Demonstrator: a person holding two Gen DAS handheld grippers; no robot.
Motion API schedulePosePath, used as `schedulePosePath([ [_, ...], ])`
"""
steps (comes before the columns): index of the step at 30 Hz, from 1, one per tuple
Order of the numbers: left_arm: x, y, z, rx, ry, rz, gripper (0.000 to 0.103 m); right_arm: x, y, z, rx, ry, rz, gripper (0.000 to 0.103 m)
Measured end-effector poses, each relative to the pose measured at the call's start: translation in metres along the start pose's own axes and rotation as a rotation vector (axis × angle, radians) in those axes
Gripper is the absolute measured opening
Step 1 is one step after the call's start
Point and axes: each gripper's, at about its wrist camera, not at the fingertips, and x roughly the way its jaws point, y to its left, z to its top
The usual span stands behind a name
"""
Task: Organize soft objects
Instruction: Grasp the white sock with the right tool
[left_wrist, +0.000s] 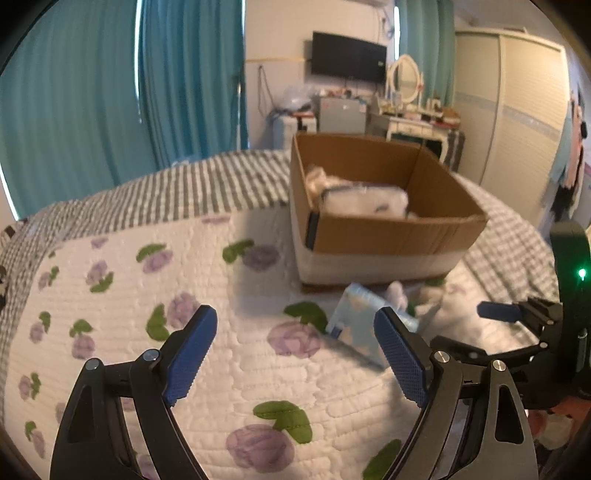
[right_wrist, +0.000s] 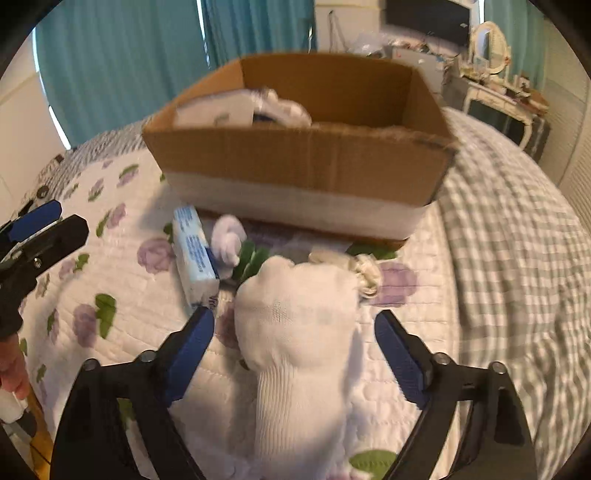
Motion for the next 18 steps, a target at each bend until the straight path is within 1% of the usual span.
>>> schedulePosePath([
  [1, 0.005, -0.001, -0.002, 0.000, 0.008, 0.007, 0.088, 0.006, -0.001, 0.000, -0.002, 0.011, 0.016, 0.072],
  [3, 0.013, -0.004, -0.008, 0.001, 0.035, 0.004, 0.088, 0.009, -0.003, 0.000, 0.001, 0.017, 0.028, 0.066],
  [5, 0.019, -0.008, -0.012, 0.005, 0.056, 0.010, 0.088, 0.004, -0.006, 0.000, 0.005, 0.004, 0.050, 0.060],
  [7, 0.023, -0.013, -0.015, 0.008, 0.080, 0.002, 0.088, -0.009, -0.009, 0.000, 0.015, -0.021, 0.074, 0.059],
  [10, 0.026, -0.029, -0.020, 0.010, 0.109, -0.015, 0.088, -0.030, -0.015, 0.005, 0.019, -0.062, 0.062, 0.059],
  [14, 0.034, -0.051, -0.024, 0.007, 0.145, -0.030, 0.088, -0.059, -0.027, 0.010, 0.010, -0.136, -0.011, 0.059],
  [16, 0.038, -0.059, -0.024, 0.003, 0.156, -0.026, 0.088, -0.065, -0.035, 0.011, 0.008, -0.146, -0.055, 0.059],
  [18, 0.044, -0.065, -0.023, 0.010, 0.161, -0.005, 0.088, -0.066, -0.046, 0.008, 0.034, -0.141, -0.056, 0.059],
])
